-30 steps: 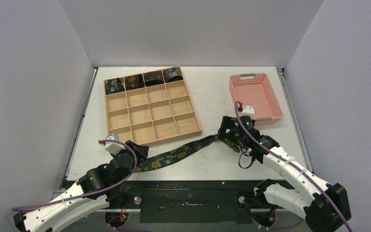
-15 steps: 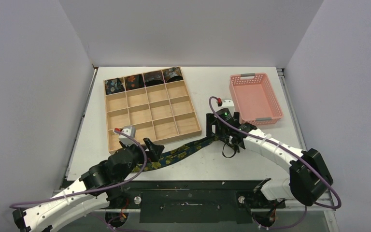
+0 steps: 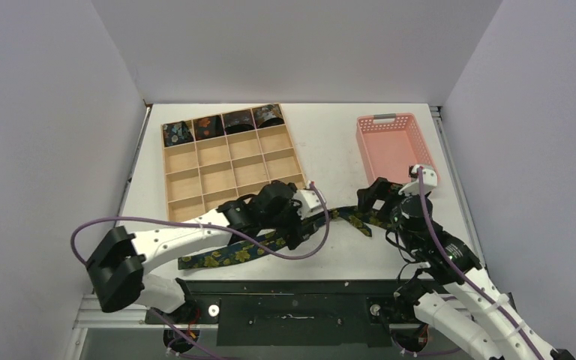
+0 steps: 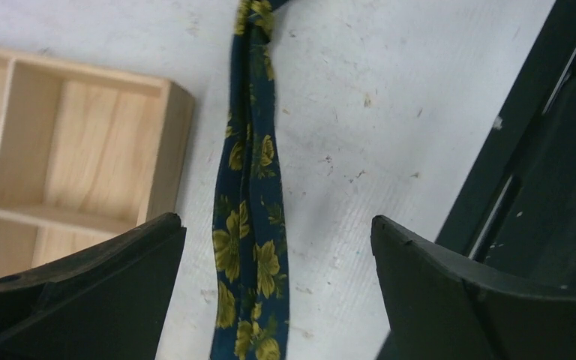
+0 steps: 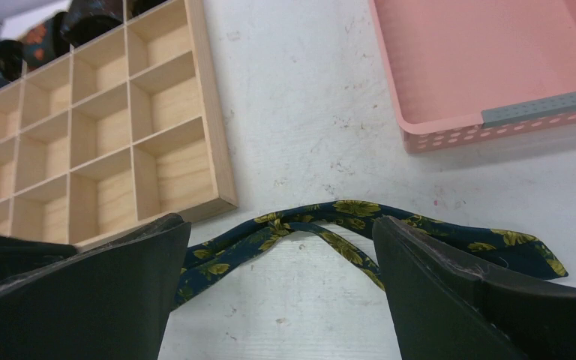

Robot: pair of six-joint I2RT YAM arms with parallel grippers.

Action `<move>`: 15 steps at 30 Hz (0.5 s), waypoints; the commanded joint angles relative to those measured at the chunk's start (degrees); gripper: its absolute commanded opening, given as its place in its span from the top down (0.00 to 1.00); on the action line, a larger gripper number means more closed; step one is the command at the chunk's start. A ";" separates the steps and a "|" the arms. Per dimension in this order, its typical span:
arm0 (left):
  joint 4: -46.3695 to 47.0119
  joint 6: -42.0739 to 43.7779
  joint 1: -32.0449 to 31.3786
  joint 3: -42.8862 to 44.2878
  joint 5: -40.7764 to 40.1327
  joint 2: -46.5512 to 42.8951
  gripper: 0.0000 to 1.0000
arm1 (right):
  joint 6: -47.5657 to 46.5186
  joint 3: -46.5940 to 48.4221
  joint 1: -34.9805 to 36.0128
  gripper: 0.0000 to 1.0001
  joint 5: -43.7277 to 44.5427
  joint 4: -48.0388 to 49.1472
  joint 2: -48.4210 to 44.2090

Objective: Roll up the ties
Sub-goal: Flatten out the tie at the center of the board.

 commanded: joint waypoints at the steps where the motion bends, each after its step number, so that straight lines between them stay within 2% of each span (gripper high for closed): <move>1: 3.81 21.24 -0.18 7.36 8.28 8.39 0.07 | 4.10 -2.92 -0.15 0.02 -3.82 -4.35 -3.95; 5: 3.96 28.10 0.25 12.87 9.98 16.37 0.09 | 6.58 -3.98 -0.18 0.02 -6.66 -4.91 -7.33; 10: 5.15 30.96 1.55 18.04 14.12 23.58 0.10 | 6.51 -4.10 -0.05 0.02 -7.28 -6.02 -10.12; 15: 0.68 32.21 3.61 25.63 17.08 31.95 0.13 | 6.38 -3.40 0.13 0.02 -6.97 -6.74 -10.82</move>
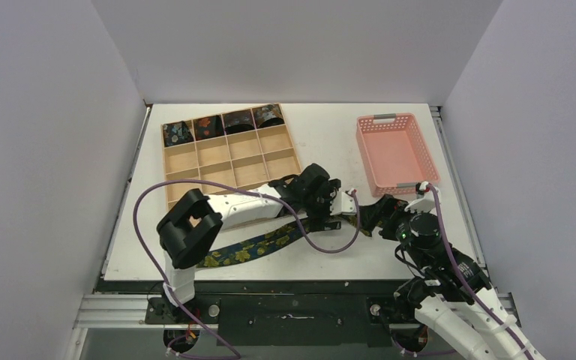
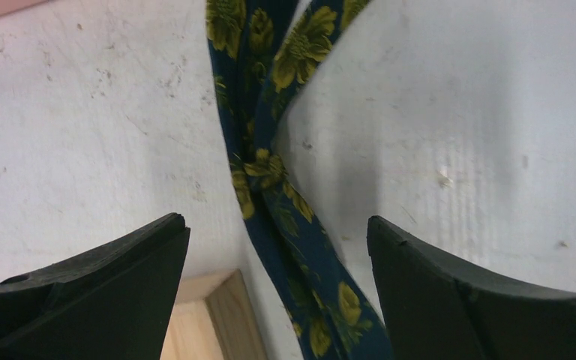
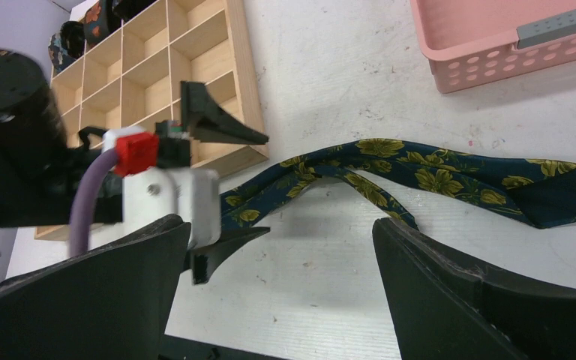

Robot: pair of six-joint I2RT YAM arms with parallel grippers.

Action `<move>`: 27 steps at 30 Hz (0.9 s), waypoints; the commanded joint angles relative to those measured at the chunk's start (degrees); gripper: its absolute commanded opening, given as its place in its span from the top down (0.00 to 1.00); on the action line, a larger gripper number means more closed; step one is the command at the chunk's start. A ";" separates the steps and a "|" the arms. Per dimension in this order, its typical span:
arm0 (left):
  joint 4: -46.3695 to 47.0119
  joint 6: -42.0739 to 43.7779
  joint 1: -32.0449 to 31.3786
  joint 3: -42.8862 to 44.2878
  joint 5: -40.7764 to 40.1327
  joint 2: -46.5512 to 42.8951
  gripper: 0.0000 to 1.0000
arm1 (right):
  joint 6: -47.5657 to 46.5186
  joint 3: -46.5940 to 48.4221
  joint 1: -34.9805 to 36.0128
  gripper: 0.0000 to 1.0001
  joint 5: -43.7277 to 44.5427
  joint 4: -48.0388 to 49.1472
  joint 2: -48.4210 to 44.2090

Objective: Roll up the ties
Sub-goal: Flatten out the tie at the center of the board.

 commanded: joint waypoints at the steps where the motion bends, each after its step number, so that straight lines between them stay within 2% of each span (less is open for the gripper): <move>1: -2.00 3.47 2.15 7.73 5.54 6.25 0.15 | 0.38 1.20 0.11 0.02 -0.35 -0.26 -0.61; 5: -5.07 2.66 2.10 9.83 7.13 9.81 0.27 | 0.39 2.50 0.11 0.02 0.02 -1.28 -1.58; 9: -3.92 1.88 2.19 7.30 8.02 10.23 0.34 | -0.25 4.00 0.10 0.02 0.89 -1.96 -1.53; 11: -3.54 1.14 2.23 6.22 8.87 10.20 0.42 | -0.30 4.54 0.08 0.02 1.31 -2.10 -1.34; 14: -3.70 -0.64 2.19 5.76 10.70 10.02 0.61 | -0.21 5.70 0.11 0.02 2.12 -2.65 -1.65; 18: -1.93 -3.17 2.14 3.19 13.04 7.01 0.98 | -0.74 8.30 0.17 0.03 3.77 -3.78 -2.28; 23: 0.40 -11.33 3.67 0.39 19.32 -1.43 1.00 | -3.26 13.26 0.64 0.08 6.84 -4.54 -1.94; 27: 5.87 -27.75 8.62 -1.97 33.58 -9.19 1.00 | -5.92 18.38 3.04 0.10 5.07 -3.49 1.41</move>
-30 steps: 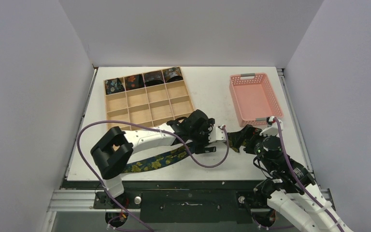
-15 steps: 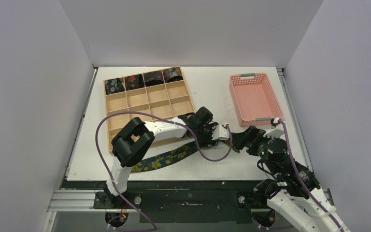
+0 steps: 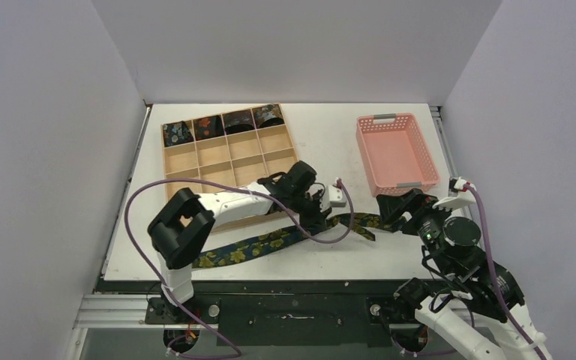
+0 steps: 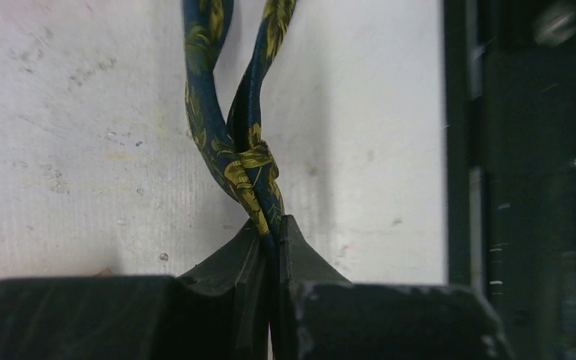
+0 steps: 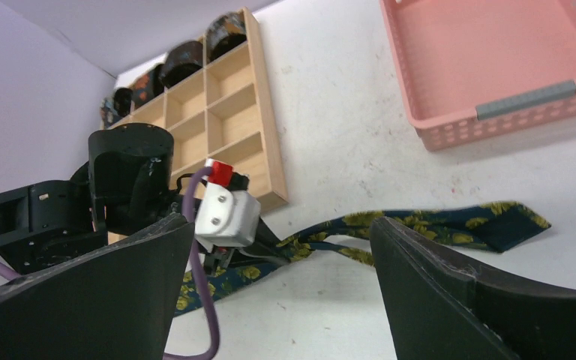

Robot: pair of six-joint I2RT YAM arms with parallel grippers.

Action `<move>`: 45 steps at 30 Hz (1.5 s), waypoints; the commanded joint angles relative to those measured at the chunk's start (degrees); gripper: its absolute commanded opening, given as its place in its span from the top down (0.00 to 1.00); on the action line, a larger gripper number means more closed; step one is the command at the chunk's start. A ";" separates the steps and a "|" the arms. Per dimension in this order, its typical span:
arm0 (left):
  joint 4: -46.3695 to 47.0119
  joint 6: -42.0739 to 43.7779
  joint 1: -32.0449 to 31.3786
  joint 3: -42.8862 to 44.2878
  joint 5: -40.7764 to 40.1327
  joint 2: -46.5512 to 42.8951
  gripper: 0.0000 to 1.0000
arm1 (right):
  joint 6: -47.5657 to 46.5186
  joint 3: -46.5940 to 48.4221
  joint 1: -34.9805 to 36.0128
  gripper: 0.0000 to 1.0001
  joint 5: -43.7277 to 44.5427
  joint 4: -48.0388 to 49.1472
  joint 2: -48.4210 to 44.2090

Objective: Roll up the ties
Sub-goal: Flatten out the tie at the center of the board.

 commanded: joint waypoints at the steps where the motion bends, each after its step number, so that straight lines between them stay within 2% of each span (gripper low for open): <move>1: 11.90 -22.18 6.14 -2.25 18.13 -12.76 1.00 | -4.36 7.00 3.11 0.10 -1.15 2.54 4.03; 3: 25.37 -36.92 8.88 -7.82 22.09 -17.19 1.00 | -5.66 9.84 4.86 0.10 -5.55 4.21 6.21; 6: 46.37 -59.07 13.05 -16.24 23.05 -22.49 1.00 | -7.17 12.68 6.75 0.10 -15.91 7.52 8.84; 10: 69.17 -88.28 16.95 -21.46 22.74 -23.54 1.00 | -4.15 9.15 7.27 0.10 -30.47 15.35 10.82; 11: 74.79 -93.51 17.12 -21.99 22.47 -23.20 1.00 | -2.16 6.84 7.26 0.10 -32.64 18.09 10.55; 13: 79.40 -100.71 16.98 -22.72 21.10 -22.74 1.00 | 2.74 1.46 7.27 0.10 -34.05 23.75 9.62; 17: 89.51 -109.19 16.85 -27.22 15.07 -23.49 1.00 | 12.71 -8.34 7.21 0.09 -35.14 35.89 8.33; 22: 96.63 -109.44 14.73 -29.20 11.73 -24.04 1.00 | 19.89 -13.36 7.25 0.08 -29.13 41.59 7.82; 32: 96.49 -86.62 9.85 -36.37 9.53 -30.55 1.00 | 34.69 -20.00 7.19 0.10 -27.56 57.43 11.36; 35: 96.98 -81.36 9.14 -38.28 8.22 -32.12 1.00 | 37.48 -20.21 7.29 0.10 -29.53 58.58 13.31; 41: 89.58 -69.81 8.84 -37.43 7.66 -35.13 1.00 | 39.36 -18.13 7.27 0.10 -28.21 53.40 9.93; 45: 87.01 -65.46 8.61 -35.33 7.87 -34.97 1.00 | 43.81 -19.48 7.32 0.10 -30.49 56.73 11.07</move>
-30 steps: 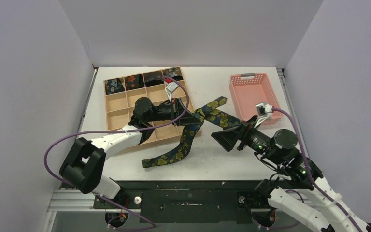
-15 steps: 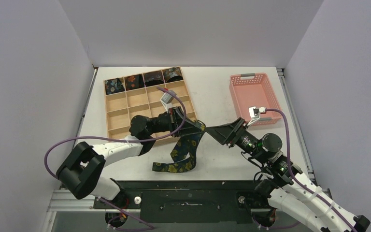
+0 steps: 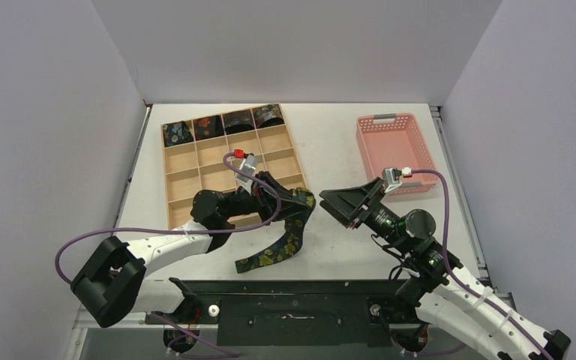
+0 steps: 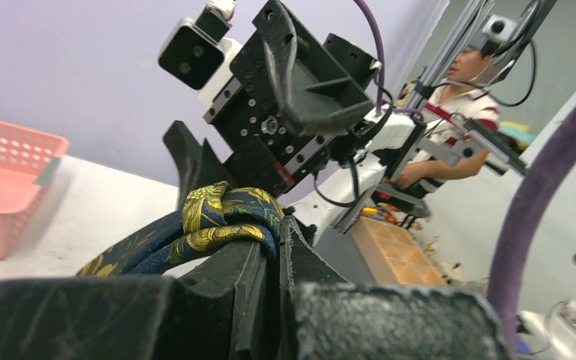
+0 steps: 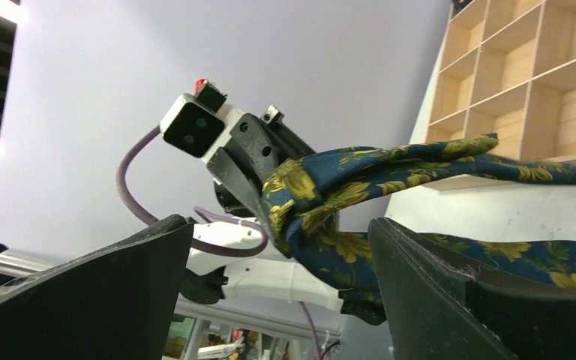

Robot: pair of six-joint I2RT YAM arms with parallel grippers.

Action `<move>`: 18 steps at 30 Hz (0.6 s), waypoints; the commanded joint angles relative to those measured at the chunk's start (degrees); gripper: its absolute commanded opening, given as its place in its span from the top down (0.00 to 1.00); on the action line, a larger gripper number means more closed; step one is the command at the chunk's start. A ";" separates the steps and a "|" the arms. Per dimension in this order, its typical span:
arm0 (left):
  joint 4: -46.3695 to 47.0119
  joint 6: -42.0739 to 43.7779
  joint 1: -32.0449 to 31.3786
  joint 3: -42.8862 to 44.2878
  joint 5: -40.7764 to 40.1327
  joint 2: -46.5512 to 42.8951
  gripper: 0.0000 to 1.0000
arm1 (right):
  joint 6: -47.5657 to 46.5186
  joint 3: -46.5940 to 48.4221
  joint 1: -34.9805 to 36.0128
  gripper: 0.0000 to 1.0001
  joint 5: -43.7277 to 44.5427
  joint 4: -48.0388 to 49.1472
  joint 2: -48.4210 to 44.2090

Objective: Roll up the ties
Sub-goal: Flatten out the tie at the center of the board.

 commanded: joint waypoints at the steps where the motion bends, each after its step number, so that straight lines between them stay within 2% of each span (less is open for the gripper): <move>1: -1.47 8.61 -0.63 3.90 -0.98 -0.86 1.00 | 6.22 0.11 0.24 0.10 -1.93 6.10 0.87; 7: -4.79 14.68 -3.25 5.42 -1.50 -1.15 1.00 | 9.48 0.44 0.42 0.10 -4.38 11.84 6.03; 12: -3.23 14.85 -5.04 5.92 -1.24 -0.19 1.00 | 10.03 0.74 0.48 0.09 -3.63 13.62 9.12; 16: -1.66 13.09 -6.94 5.97 1.69 0.42 1.00 | 11.88 -0.85 0.23 0.00 -4.27 19.99 12.07; 18: -0.99 11.83 -7.56 5.60 3.24 0.47 1.00 | 12.31 -1.44 0.04 0.11 -4.07 22.56 12.69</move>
